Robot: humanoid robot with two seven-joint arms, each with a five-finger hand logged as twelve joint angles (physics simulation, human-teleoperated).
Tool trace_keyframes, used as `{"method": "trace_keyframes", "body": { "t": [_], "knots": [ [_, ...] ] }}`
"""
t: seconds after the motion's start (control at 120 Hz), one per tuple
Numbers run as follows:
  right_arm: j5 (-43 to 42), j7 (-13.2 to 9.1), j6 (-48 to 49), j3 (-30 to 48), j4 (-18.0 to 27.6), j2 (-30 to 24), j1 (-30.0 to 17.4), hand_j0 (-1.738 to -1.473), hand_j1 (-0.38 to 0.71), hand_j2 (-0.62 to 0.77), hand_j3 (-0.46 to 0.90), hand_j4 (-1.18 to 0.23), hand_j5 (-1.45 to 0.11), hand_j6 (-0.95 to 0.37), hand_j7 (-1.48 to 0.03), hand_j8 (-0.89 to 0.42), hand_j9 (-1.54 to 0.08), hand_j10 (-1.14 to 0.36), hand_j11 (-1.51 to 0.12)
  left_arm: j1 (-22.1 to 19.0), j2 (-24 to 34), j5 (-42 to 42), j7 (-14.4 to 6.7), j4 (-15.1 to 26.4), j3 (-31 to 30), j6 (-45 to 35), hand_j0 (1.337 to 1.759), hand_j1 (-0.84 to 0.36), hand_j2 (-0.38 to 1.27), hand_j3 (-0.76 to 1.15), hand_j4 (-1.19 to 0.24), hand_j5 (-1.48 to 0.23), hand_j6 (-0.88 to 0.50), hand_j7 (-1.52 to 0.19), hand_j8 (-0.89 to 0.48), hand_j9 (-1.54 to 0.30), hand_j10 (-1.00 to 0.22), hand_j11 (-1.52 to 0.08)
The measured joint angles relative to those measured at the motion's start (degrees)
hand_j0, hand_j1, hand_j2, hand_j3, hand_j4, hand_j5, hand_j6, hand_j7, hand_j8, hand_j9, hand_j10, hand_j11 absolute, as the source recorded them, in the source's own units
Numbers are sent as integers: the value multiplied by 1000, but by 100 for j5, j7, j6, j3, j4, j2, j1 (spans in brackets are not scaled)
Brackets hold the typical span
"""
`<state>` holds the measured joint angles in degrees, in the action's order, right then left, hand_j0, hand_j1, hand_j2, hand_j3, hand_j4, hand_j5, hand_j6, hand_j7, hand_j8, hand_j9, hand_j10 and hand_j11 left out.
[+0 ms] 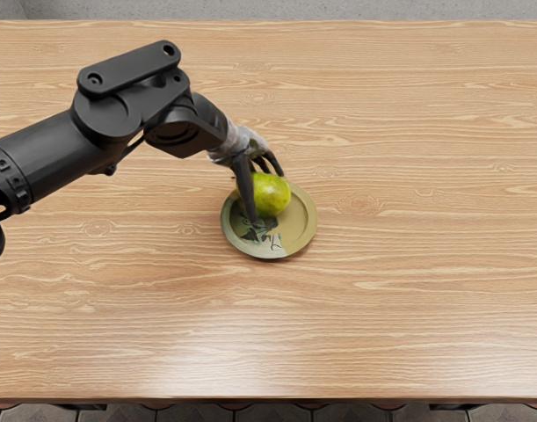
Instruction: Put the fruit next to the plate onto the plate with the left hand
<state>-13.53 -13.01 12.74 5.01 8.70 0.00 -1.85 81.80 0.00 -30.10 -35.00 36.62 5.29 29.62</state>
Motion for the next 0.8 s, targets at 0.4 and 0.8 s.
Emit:
{"method": "trace_keyframes", "body": {
  "t": [0.4, 0.8],
  "knots": [
    [0, 0, 0, 0, 0, 0, 0, -1658, -322, -5, 0, -22, -29, -22, -29, -22, -29, -22, -29, 258, 468, 311, 0, -5, 737, 526, 1658, 305, 13, 0, -33, -61, -27, -61, -28, -61, -44, -62],
    [0, 0, 0, 0, 0, 0, 0, -1658, -322, -5, 0, -22, -29, -22, -29, -22, -29, -22, -29, -384, 1841, 2039, 0, -14, 1254, 539, 1658, 332, 4, 0, -15, -21, -14, -21, -14, -21, -16, -21]
  ]
}}
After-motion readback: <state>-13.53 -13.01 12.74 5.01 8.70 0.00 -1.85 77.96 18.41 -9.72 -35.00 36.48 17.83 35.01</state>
